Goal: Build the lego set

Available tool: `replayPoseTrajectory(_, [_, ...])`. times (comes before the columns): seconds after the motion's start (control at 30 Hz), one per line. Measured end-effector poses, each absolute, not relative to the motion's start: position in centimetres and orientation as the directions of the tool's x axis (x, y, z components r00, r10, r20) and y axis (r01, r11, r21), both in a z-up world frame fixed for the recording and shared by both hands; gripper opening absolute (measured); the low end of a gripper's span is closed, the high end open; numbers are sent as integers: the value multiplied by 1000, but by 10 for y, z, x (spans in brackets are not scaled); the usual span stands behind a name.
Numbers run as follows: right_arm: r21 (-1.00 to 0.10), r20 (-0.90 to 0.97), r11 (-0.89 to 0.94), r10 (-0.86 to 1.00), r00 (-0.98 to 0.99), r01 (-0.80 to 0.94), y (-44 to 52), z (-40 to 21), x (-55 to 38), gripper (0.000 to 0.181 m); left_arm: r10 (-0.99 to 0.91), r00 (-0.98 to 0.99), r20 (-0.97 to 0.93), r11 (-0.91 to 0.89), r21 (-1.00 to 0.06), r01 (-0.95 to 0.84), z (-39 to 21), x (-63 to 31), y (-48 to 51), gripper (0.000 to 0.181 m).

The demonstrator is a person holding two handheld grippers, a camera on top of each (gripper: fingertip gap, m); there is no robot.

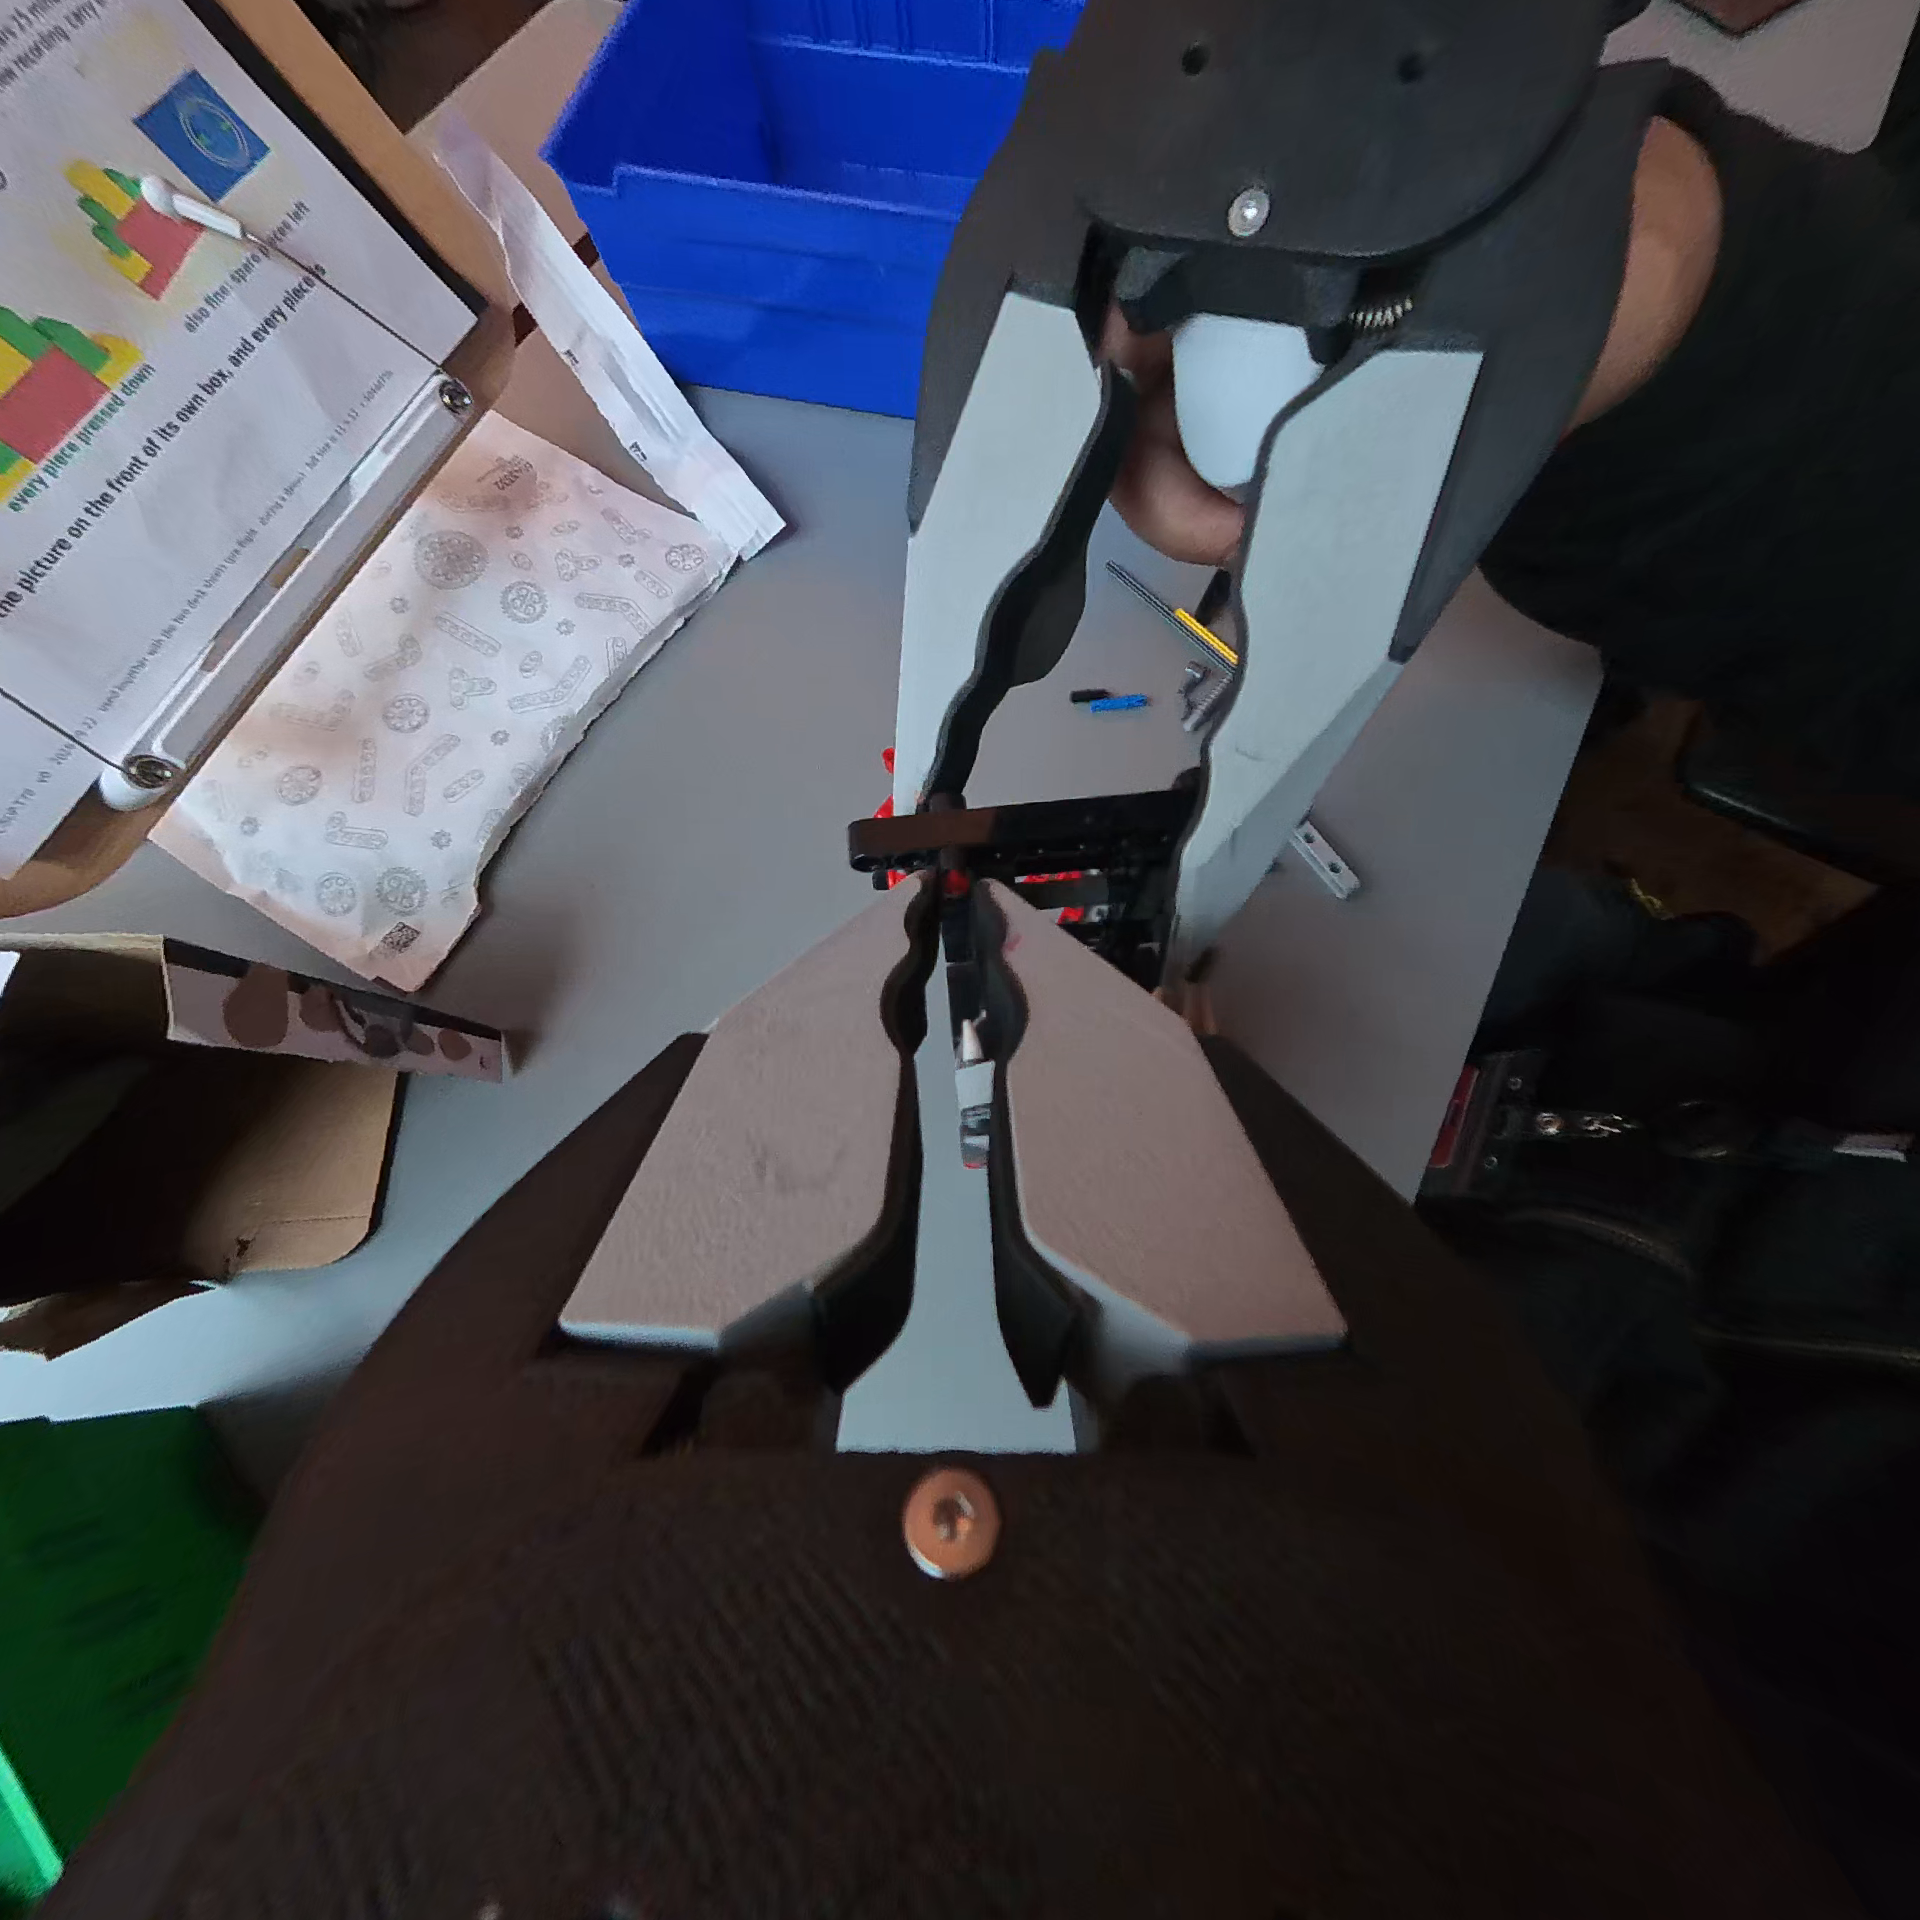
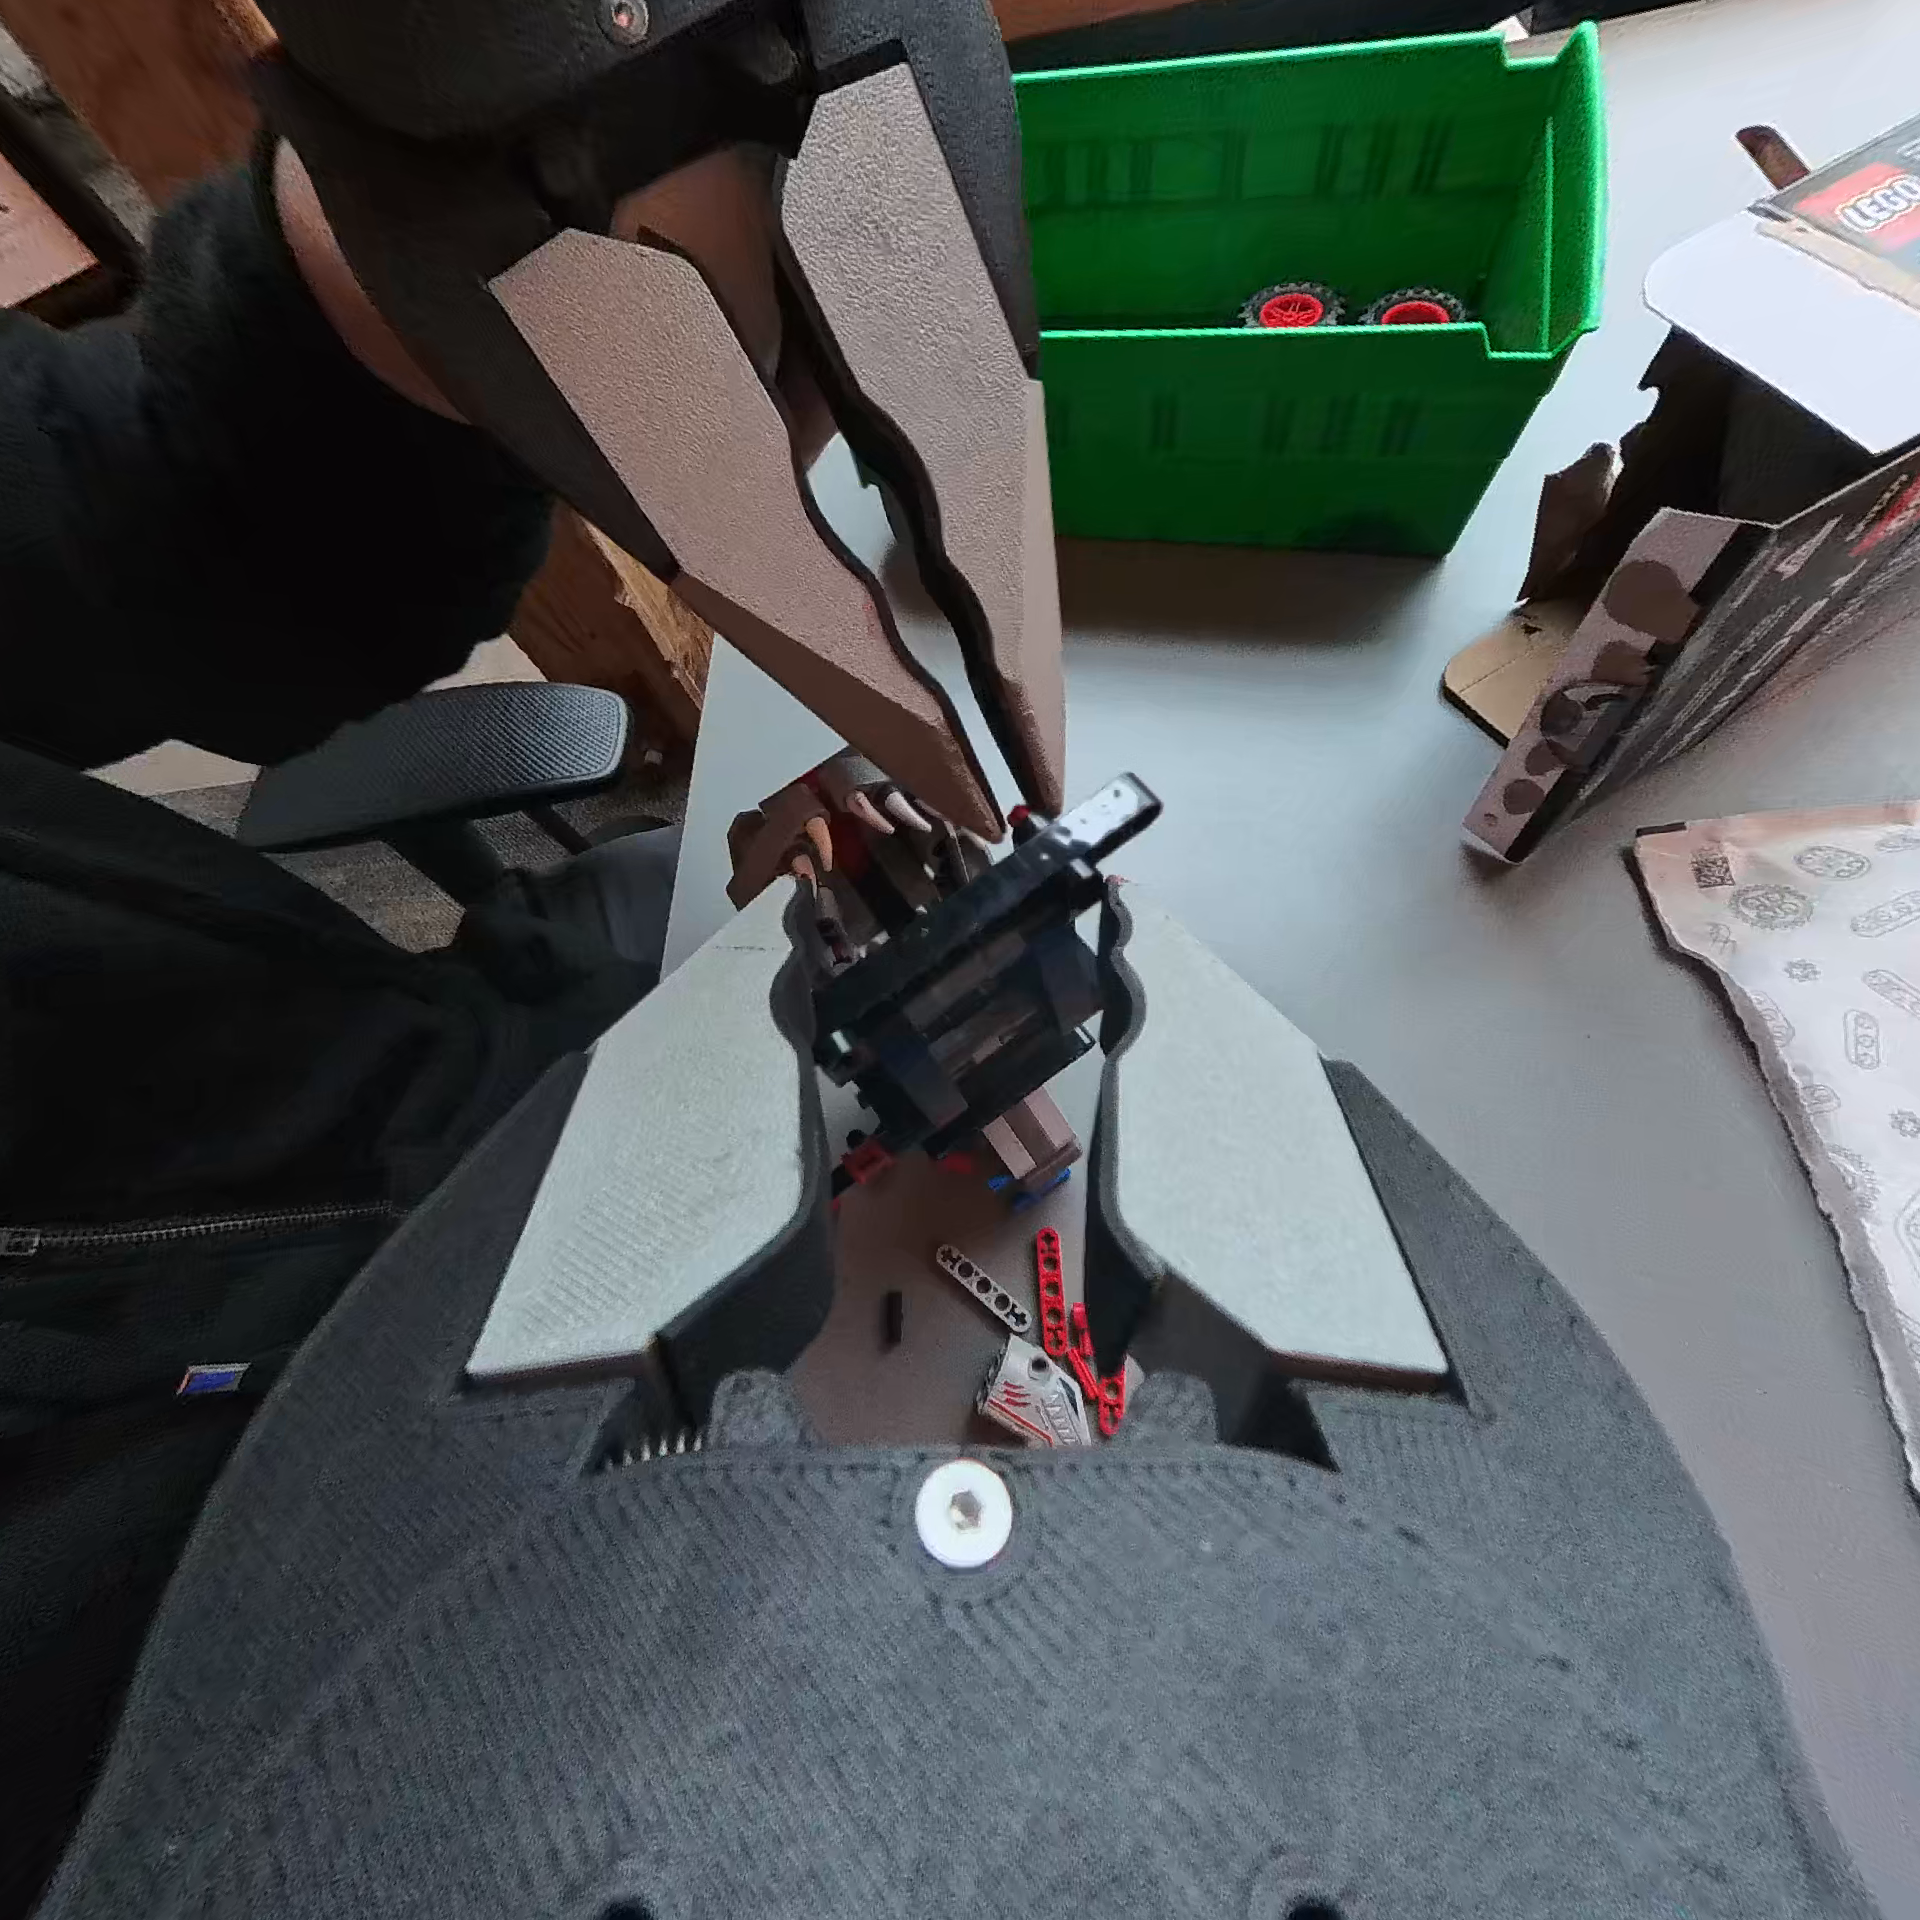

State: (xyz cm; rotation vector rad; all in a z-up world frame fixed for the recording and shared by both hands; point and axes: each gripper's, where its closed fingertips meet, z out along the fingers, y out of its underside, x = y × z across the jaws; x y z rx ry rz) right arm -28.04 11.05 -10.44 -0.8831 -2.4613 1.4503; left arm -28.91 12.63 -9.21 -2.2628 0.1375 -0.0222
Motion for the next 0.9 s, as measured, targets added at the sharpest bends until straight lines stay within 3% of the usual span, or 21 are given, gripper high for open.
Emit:
replayPoseTrajectory(0.3, [-830,-122,393,566,-815,397,111,-106,-278,49,-134,990,-54,-700,-702,-133,-96,-285,131,3])
replayPoseTrajectory(0.5, [-821,-84,426,569,-818,381,112,-106,-278,46,-182,976,-121,-771,-598,-218,-97,-285,128,3])
replayPoseTrajectory(0.9, [-816,-70,432,584,-808,383,107,-105,-279,45,-185,975,-120,-837,-501,-220,-97,-285,121,4])
